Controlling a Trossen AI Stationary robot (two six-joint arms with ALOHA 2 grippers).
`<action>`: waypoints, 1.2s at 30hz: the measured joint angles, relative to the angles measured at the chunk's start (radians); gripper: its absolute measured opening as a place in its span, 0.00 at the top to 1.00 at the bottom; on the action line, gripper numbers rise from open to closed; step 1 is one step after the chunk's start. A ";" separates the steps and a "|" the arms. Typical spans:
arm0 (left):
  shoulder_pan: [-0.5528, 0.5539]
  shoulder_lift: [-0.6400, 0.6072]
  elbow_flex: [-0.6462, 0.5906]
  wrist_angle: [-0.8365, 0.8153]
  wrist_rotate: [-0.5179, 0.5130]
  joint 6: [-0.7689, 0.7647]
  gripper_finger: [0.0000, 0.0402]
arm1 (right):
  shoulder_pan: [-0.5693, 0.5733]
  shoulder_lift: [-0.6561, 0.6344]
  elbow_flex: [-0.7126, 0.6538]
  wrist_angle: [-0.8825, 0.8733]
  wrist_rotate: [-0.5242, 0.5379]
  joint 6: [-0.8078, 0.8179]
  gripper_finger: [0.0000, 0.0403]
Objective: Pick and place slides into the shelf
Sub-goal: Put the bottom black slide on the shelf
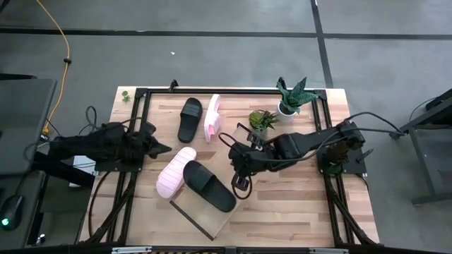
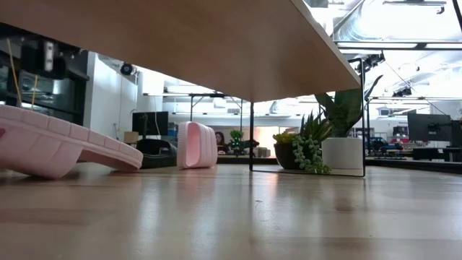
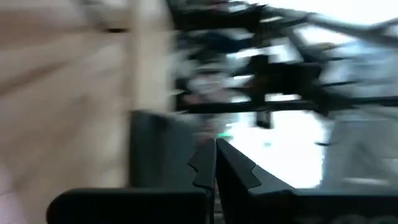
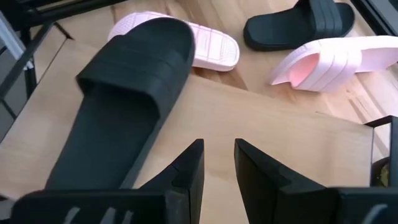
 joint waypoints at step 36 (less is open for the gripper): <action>0.000 0.789 0.253 -0.031 0.245 0.394 0.35 | 0.087 0.000 0.000 -0.043 0.103 0.091 0.81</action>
